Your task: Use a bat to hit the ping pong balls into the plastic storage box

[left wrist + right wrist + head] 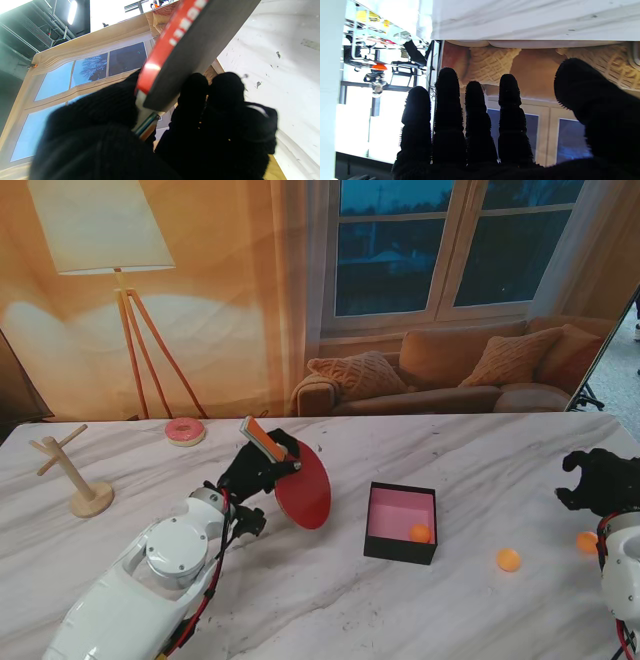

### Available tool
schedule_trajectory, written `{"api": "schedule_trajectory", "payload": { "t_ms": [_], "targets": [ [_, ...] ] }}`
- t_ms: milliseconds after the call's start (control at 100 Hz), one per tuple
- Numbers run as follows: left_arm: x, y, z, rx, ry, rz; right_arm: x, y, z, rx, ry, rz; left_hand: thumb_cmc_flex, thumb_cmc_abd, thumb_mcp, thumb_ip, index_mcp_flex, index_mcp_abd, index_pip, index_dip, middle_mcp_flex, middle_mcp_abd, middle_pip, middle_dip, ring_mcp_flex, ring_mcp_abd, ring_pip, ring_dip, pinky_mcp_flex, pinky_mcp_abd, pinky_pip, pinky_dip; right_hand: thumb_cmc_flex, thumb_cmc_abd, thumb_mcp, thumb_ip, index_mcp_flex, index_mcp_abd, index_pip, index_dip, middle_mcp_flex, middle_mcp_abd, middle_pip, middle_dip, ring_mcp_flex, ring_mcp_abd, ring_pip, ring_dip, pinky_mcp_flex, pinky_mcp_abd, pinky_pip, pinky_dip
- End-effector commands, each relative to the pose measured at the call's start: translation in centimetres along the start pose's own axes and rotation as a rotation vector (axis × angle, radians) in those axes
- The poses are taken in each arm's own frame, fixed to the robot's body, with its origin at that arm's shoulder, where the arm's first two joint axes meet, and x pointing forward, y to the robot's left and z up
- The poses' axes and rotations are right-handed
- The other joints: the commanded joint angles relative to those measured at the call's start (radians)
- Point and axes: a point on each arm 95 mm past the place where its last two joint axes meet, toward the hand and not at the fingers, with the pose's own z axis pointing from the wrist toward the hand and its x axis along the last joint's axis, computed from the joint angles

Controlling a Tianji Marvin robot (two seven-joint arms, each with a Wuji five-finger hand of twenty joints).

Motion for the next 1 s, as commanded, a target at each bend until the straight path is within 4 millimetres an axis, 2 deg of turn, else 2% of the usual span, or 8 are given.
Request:
{"api": "schedule_trajectory", "payload": {
  "t_ms": [0,160,340,730,990],
  "targets": [
    [0.1,0.3,0.1,-0.014,0.003,-0.007,-1.2,-1.7,-0.5,0.057,-0.046,-0.016,0.021,-0.002,0.040,-0.031,0.021,0.023,0.038,0.017,0.012,-0.116,0.002,0.022,-0.006,0.121,0.033,0.015,0.012,-0.086,0.047,0.011,-0.020,-0.004,-0.024,0.024,-0.063,-0.005,-0.024,-0.012,-0.051,-0.008,-0.019,-0.010,-0.046,-0.011,-0.034,-0.018,-0.024,0.004,-0.028,0.017],
    [0.1,0.4,0.2,-0.013,0.001,-0.007,-2.2,-3.6,-0.7,0.118,-0.116,-0.015,0.022,-0.002,0.040,-0.030,0.022,0.024,0.038,0.017,0.012,-0.115,0.003,0.022,-0.007,0.121,0.033,0.015,0.012,-0.086,0.047,0.011,-0.014,-0.004,-0.038,0.025,-0.082,-0.074,-0.040,-0.022,-0.090,-0.013,-0.041,-0.019,-0.068,0.000,-0.064,-0.024,-0.041,0.018,-0.054,0.020],
    [0.0,0.5,0.2,-0.013,-0.002,-0.009,-2.3,-5.3,-0.5,0.161,-0.158,0.000,0.022,-0.003,0.040,-0.030,0.021,0.025,0.037,0.017,0.011,-0.114,0.002,0.021,-0.006,0.122,0.033,0.015,0.012,-0.086,0.047,0.011,0.003,-0.018,-0.022,0.027,-0.086,-0.130,-0.020,-0.010,-0.081,-0.003,-0.024,-0.010,-0.015,0.021,-0.009,0.007,0.019,0.045,0.007,0.060],
    [-0.1,0.4,0.2,-0.006,-0.009,-0.005,-2.2,-7.5,-0.4,0.191,-0.227,0.013,0.023,-0.003,0.039,-0.031,0.022,0.024,0.037,0.018,0.011,-0.113,0.002,0.021,-0.006,0.122,0.034,0.015,0.012,-0.086,0.048,0.011,-0.006,-0.013,-0.019,0.024,-0.114,-0.117,-0.017,-0.005,-0.090,0.002,-0.011,0.000,-0.014,0.020,0.012,0.013,0.021,0.044,0.025,0.060],
    [-0.2,0.4,0.2,-0.003,-0.012,-0.009,-2.5,-8.2,-0.5,0.212,-0.254,0.020,0.022,-0.002,0.039,-0.031,0.022,0.024,0.037,0.018,0.011,-0.115,0.003,0.021,-0.008,0.123,0.033,0.015,0.012,-0.086,0.048,0.011,-0.009,-0.013,-0.025,0.025,-0.117,-0.110,-0.015,-0.005,-0.077,0.008,0.000,0.003,0.012,0.032,0.034,0.019,0.044,0.050,0.053,0.065]
  ]
}}
